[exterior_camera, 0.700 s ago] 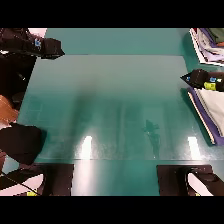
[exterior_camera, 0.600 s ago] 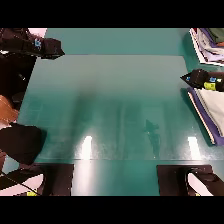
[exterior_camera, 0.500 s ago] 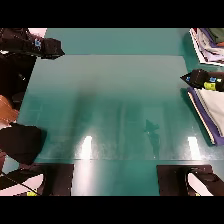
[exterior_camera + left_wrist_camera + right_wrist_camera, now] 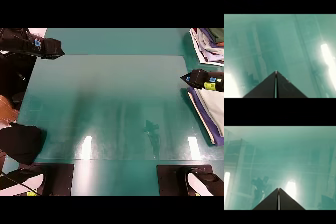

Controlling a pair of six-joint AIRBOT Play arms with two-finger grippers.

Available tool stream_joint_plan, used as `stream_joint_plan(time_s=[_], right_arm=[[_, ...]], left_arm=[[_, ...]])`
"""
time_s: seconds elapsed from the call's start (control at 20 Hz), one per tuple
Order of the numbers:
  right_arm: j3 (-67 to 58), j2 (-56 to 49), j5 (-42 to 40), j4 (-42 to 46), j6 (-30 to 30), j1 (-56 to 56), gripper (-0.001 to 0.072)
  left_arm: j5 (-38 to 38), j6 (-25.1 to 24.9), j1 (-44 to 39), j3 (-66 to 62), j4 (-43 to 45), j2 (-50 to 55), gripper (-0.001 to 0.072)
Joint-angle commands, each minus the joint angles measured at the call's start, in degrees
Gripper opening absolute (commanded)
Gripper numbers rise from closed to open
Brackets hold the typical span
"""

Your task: Fold the shirts.

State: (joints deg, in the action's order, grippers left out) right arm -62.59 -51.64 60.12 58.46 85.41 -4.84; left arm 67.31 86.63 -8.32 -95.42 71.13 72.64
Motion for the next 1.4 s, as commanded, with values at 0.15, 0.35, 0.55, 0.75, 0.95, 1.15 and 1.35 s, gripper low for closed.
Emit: stream_joint_plan(time_s=[0.15,0.35,0.55,0.75,0.95,1.15,1.35], right_arm=[[0.02,0.04,0.04,-0.04,0.04,-0.02,0.0018],[0.02,0.04,0.04,-0.04,0.04,-0.04,0.0018],[0.15,0.02,0.02,0.0,0.04,-0.02,0.0017],[0.15,0.04,0.04,0.02,0.04,-0.02,0.0018],[0.15,0.04,0.0,0.04,0.02,-0.02,0.0017],[0.15,0.02,-0.17,0.02,0.04,-0.02,0.0018],[0.11,0.07,-0.9,0.0,0.04,0.04,0.0017]], left_arm=[[5.49,-0.04,-0.02,0.0,13.03,-2.34,0.0029],[14.25,0.11,3.58,9.81,26.77,-12.63,0.0029],[18.12,0.0,11.3,30.6,27.23,-22.95,0.0031],[17.7,0.5,16.7,48.94,27.52,-24.13,0.0642],[13.97,1.95,17.9,60.28,28.13,-24.13,0.0641],[13.2,4.5,17.9,60.72,29.03,-24.13,0.0182],[14.99,5.09,17.88,53.42,28.37,-24.2,0.0028]])
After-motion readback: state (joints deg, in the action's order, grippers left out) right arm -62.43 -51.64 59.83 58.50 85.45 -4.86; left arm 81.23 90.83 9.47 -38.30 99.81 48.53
